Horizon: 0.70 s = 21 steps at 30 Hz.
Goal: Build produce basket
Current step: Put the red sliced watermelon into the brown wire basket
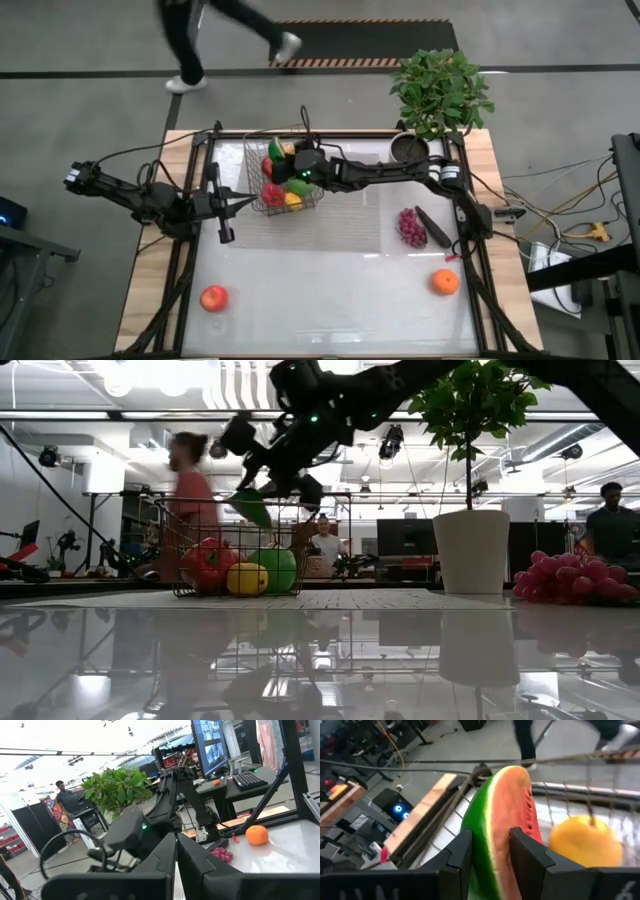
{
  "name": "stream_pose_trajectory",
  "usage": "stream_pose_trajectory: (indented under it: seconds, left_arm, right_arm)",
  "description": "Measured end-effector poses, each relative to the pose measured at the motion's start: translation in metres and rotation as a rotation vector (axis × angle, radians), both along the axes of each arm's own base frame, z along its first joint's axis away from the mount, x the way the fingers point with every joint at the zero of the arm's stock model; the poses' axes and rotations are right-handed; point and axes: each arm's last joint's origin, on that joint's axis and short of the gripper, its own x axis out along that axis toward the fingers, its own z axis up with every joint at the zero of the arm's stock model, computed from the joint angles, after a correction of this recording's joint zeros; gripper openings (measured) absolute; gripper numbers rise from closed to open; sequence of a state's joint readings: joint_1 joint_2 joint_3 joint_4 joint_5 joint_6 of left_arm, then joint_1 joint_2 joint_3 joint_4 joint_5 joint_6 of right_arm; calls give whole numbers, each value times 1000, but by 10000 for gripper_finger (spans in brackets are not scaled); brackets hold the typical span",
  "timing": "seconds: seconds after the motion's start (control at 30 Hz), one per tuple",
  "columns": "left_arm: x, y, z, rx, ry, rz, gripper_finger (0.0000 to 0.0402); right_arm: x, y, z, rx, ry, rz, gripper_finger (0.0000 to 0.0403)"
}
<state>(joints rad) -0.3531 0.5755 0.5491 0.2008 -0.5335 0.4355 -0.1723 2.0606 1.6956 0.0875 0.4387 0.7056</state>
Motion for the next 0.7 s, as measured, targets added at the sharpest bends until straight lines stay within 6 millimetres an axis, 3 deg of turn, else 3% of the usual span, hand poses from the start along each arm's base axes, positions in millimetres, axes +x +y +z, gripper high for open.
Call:
stream_pose_trajectory:
  seconds: [0.3,0.7]
  left_arm:
    - [0,0,0,1,2,-1,0]
    - [1,-1,-2,3,10,-1,0]
  right_arm:
    - [24,-3,-5,-29,211,26,107]
    - [33,-1,1,-56,277,55,210]
